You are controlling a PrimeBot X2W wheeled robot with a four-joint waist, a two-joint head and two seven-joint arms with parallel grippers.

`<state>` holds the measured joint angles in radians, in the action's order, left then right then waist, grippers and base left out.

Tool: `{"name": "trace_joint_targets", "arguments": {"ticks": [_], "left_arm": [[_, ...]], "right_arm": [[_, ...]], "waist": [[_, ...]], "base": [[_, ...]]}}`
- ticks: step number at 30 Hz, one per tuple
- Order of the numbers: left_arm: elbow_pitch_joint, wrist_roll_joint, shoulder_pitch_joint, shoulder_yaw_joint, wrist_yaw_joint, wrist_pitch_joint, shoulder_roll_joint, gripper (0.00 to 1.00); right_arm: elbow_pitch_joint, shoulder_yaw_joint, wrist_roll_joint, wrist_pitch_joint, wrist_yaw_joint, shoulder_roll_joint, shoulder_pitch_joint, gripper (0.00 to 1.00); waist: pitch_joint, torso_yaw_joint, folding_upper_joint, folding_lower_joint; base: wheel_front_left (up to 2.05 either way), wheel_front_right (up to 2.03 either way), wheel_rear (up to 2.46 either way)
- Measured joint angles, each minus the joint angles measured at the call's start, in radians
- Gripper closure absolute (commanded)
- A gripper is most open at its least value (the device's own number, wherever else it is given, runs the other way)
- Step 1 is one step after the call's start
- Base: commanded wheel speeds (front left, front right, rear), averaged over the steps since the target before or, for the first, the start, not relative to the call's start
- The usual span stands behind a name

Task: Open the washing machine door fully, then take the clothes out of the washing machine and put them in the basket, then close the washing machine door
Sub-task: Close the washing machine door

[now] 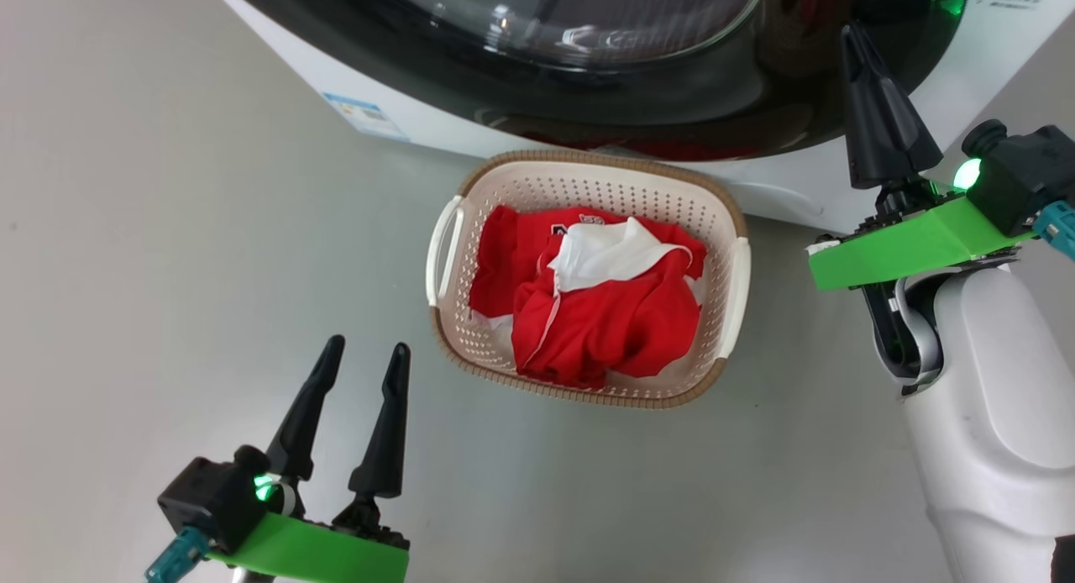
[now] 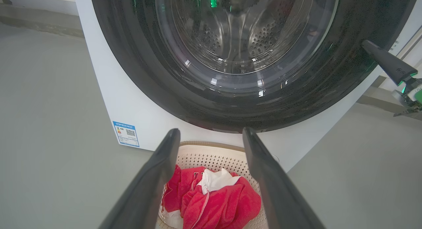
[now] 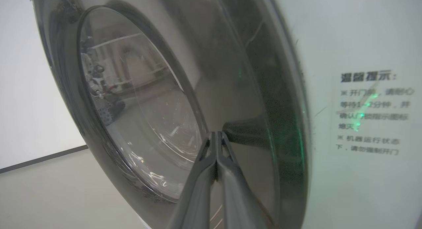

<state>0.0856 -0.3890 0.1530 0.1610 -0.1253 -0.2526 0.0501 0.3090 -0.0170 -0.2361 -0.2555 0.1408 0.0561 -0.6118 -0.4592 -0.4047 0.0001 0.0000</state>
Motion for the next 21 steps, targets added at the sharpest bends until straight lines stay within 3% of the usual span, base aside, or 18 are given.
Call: {"name": "trace_joint_targets", "arguments": {"ticks": [1,2,4,5,6,7,21], "left_arm": [[0.001,0.0,0.0,-0.001,0.0,0.0,0.0,0.0],[0.003,0.0,0.0,-0.002,0.0,0.0,0.0,0.0],[0.011,0.0,-0.001,-0.008,0.0,0.0,0.0,0.0],[0.013,0.0,-0.001,-0.01,0.0,0.0,0.0,0.0],[0.015,0.0,-0.002,-0.012,0.0,0.0,0.001,0.0],[0.017,0.0,-0.005,-0.014,0.0,0.0,0.003,0.0],[0.021,0.002,-0.073,-0.033,0.0,0.0,0.05,0.0]], "right_arm": [[0.002,-0.003,0.0,0.0,0.0,0.001,0.001,0.99],[0.002,-0.007,0.0,0.0,-0.001,0.003,0.003,0.82],[0.003,-0.03,-0.006,0.0,-0.008,0.008,0.023,0.74],[0.003,-0.036,-0.011,0.0,-0.009,0.009,0.037,0.6],[0.003,-0.044,-0.012,0.0,-0.009,0.01,0.053,0.33],[0.002,-0.053,-0.015,0.0,-0.009,0.01,0.073,0.0],[-0.046,-0.073,-0.065,0.0,-0.009,0.005,0.316,0.0]], "waist": [[0.005,0.002,0.0,0.0],[0.01,0.005,0.0,0.0],[0.03,0.014,0.0,0.0],[0.038,0.017,0.0,0.0],[0.046,0.021,0.0,0.0],[0.054,0.025,0.0,0.0],[0.171,0.096,0.0,0.0]], "base": [[0.0,0.0,0.0],[0.0,0.0,0.0],[0.0,0.0,0.0],[0.0,0.0,0.0],[0.0,0.0,0.0],[0.0,0.0,0.0],[0.0,0.0,0.0]]}}
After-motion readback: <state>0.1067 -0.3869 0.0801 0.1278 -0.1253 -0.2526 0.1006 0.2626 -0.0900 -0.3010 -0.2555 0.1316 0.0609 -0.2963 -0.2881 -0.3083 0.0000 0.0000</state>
